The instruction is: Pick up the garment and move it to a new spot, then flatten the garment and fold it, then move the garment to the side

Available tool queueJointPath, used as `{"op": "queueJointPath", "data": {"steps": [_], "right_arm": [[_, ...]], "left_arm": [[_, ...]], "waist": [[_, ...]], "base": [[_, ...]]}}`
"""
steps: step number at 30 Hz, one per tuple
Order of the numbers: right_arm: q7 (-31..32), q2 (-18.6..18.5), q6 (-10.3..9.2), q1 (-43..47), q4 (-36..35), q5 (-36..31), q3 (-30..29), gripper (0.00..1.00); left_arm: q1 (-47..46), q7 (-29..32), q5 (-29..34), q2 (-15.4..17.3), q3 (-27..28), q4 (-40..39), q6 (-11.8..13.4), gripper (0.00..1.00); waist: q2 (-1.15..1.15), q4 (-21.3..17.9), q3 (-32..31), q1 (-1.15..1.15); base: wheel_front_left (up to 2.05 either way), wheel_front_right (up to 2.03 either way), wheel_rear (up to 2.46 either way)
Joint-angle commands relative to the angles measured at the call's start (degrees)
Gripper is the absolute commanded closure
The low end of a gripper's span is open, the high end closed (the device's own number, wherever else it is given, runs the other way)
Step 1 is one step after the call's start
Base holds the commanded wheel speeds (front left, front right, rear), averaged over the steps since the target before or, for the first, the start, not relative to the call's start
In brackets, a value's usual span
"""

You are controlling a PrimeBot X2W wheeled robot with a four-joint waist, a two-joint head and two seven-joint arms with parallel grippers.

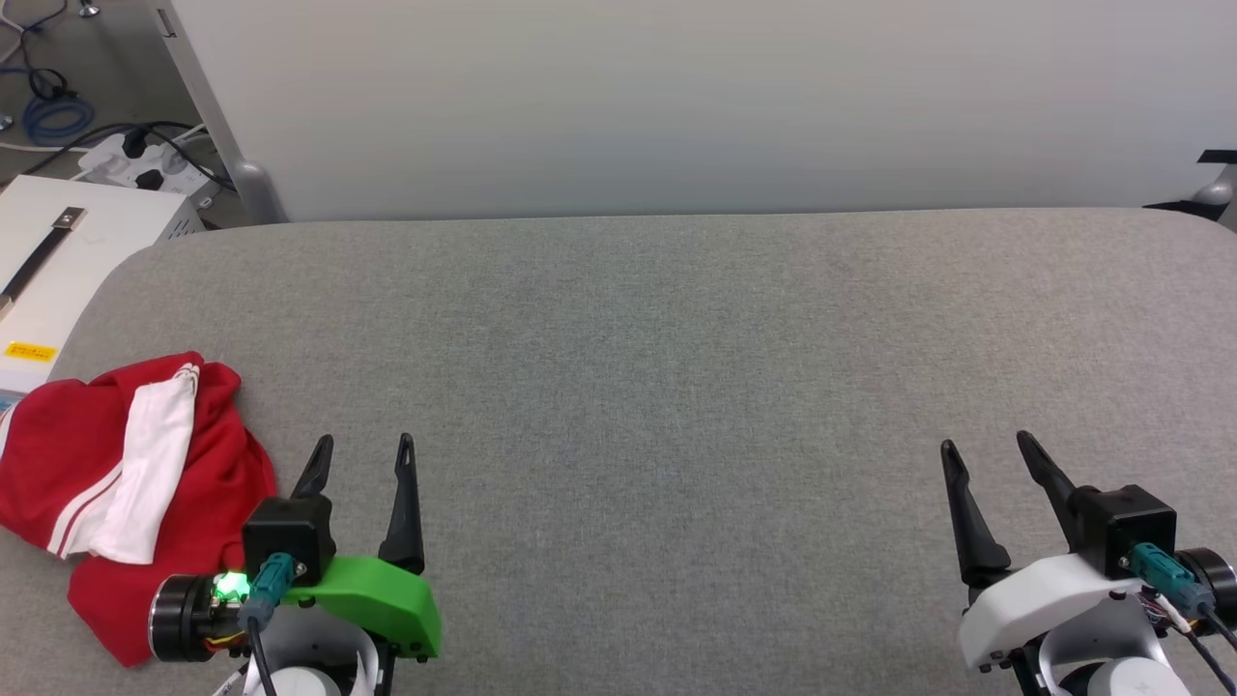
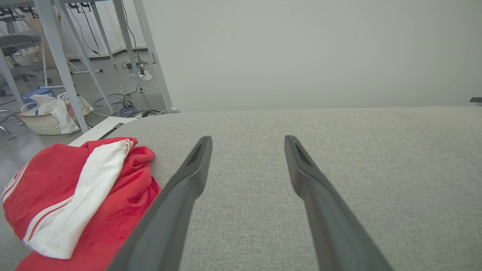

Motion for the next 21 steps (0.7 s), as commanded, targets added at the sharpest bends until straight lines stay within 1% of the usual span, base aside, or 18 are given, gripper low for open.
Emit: {"op": "queueJointPath", "data": {"steps": [1,14,21], "right_arm": [[-0.64,-0.03,0.00,-1.17,-0.28,1.06,-0.28,0.00],[-1.90,-0.04,-0.01,-1.24,-0.88,2.98,-1.12,0.00],[-2.36,-0.04,-0.01,-1.40,-1.21,3.89,-1.28,0.00]], "left_arm": [[-0.97,-0.57,-0.56,0.01,0.04,0.17,-0.48,0.00],[-1.52,-2.10,-1.63,0.11,-0.12,1.41,-1.28,0.00],[-2.12,-2.94,-2.36,0.42,-0.29,2.37,-1.71,0.00]], "waist": [[0.00,-0.04,0.00,0.00],[0.00,-0.14,0.04,0.00],[0.00,0.50,0.20,0.00]], "base": [[0.00,0.00,0.00],[0.00,0.00,0.00],[0.00,0.00,0.00]]}}
